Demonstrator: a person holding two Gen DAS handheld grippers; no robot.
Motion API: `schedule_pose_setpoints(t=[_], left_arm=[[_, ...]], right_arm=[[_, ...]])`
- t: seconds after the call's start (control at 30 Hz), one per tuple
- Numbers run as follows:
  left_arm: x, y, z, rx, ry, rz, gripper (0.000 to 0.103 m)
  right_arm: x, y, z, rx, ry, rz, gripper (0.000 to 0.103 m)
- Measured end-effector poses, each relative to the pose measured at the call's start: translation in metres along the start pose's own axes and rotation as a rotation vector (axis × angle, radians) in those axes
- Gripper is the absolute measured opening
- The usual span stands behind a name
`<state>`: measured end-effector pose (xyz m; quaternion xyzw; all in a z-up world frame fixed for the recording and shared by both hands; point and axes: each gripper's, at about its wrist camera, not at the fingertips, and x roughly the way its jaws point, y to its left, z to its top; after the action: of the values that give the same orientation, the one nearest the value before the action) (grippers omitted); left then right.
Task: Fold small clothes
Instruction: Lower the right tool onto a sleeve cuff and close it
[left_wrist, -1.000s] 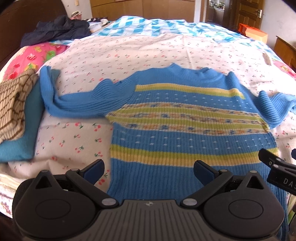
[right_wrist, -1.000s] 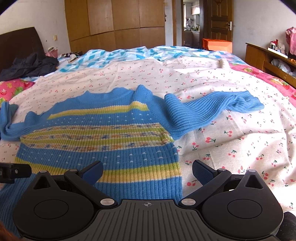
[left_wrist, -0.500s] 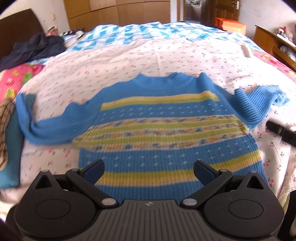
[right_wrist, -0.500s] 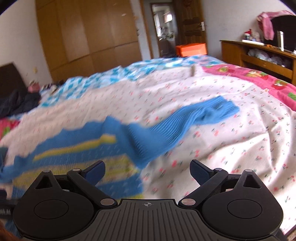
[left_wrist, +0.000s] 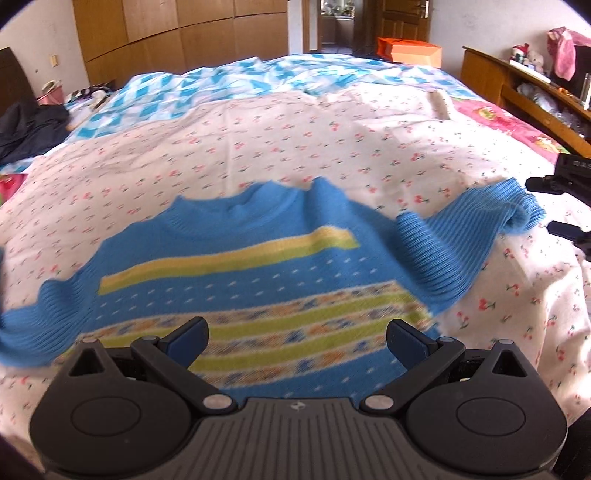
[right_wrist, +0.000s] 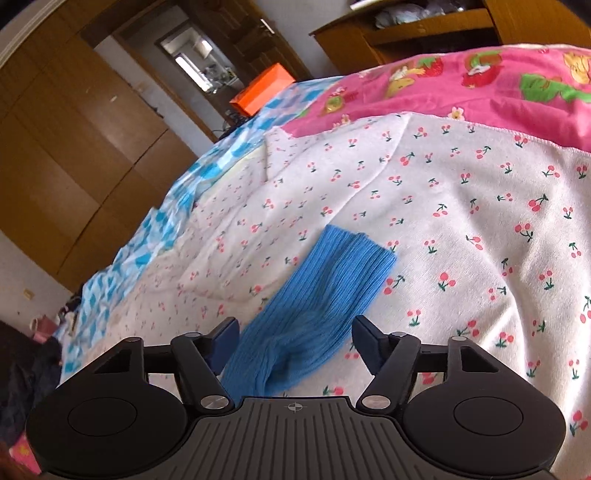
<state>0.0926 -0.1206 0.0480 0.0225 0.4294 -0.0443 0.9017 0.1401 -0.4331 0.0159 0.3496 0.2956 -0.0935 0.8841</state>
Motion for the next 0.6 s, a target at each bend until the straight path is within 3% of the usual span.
schedule_pose_setpoints(t=[0.07,0.2,0.33,0.4,0.47,0.53,0.6], left_arm=[[0.004,-0.005,0.002,0.009,0.000,-0.008,0.103],[0.011,-0.012,0.002,0.020,0.018,-0.023,0.103],[0.015,-0.012,-0.001,0.023,0.035,-0.028,0.103],[0.016,-0.011,-0.003,0.020,0.041,-0.030,0.103],[0.015,-0.009,-0.003,0.014,0.044,-0.033,0.103],[0.012,-0.006,-0.003,0.006,0.038,-0.037,0.103],[0.007,-0.002,-0.004,0.000,0.025,-0.038,0.103]], right_arm=[[0.013,-0.007,0.009,0.037,0.020,0.006,0.054],[0.039,-0.016,0.018,0.100,0.083,-0.008,0.053],[0.052,-0.020,0.023,0.120,0.086,-0.029,0.050],[0.056,-0.018,0.025,0.109,0.091,-0.026,0.038],[0.061,-0.021,0.027,0.113,0.112,-0.024,0.017],[0.063,-0.027,0.029,0.121,0.126,-0.034,0.009],[0.055,-0.030,0.029,0.138,0.120,-0.013,0.009]])
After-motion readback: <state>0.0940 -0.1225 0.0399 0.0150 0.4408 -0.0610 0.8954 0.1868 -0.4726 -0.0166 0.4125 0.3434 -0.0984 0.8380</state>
